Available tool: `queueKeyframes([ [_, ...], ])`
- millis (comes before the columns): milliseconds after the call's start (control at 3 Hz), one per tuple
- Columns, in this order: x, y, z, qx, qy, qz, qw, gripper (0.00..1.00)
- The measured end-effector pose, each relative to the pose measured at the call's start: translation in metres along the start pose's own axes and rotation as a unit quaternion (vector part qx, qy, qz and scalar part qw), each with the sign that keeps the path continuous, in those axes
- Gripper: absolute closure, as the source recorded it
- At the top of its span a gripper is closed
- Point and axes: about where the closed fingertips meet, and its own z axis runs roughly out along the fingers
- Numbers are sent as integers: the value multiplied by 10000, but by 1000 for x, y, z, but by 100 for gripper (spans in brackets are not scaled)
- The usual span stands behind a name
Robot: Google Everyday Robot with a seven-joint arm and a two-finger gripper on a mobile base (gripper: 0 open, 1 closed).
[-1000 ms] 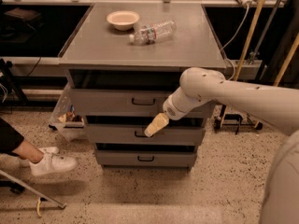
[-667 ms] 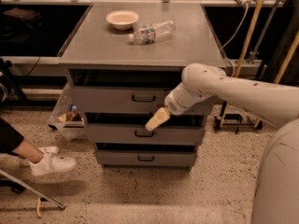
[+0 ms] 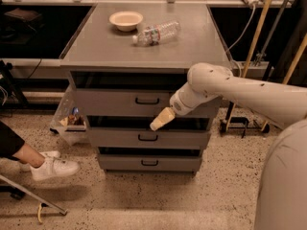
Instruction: Close top drawer
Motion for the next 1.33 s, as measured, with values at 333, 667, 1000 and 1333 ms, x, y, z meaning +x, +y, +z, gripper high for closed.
queueKeyframes([
  [333, 19, 3, -14, -4, 74, 198, 9998, 0],
  [667, 77, 12, -66, 58, 112, 866, 9962, 0],
  [1000, 149, 34, -141, 435, -62, 1632, 9856, 0],
  [1333, 199, 74, -206, 934, -499, 2251, 9686, 0],
])
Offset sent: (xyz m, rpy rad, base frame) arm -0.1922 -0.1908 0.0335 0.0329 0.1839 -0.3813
